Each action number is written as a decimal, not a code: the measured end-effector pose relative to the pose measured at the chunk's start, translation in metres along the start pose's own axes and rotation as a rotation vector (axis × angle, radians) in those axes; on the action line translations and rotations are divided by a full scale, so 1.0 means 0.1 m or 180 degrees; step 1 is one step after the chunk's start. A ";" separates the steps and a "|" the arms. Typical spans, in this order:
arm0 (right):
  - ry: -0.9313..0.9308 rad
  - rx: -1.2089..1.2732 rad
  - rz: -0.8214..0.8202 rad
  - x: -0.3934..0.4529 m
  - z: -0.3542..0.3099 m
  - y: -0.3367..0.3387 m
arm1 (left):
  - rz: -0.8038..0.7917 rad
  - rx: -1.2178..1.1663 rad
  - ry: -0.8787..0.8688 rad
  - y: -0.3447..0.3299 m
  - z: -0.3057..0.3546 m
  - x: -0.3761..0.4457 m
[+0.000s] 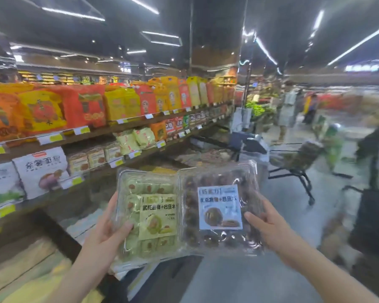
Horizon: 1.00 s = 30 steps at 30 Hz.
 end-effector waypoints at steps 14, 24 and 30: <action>-0.0276 -0.0108 0.1300 -2.38 0.31 2.45 | -0.1502 -0.0595 -0.0105 -3.08 0.30 -0.50; -0.0352 0.0057 0.2584 -4.38 0.86 4.36 | -0.2318 -0.0782 0.0085 -5.62 0.41 -1.42; -0.0571 -0.0236 0.3202 -5.64 1.13 5.21 | -0.2857 -0.0900 -0.0004 -7.00 0.73 -2.28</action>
Point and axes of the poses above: each hand's wrist, its own x-axis towards the middle knuckle, its own y-axis out of the back of the hand, z = x × y, the point moved 4 cm from there along x, towards the middle knuckle, and after that the axes turned 5 degrees about -z, right-handed, at the moved point
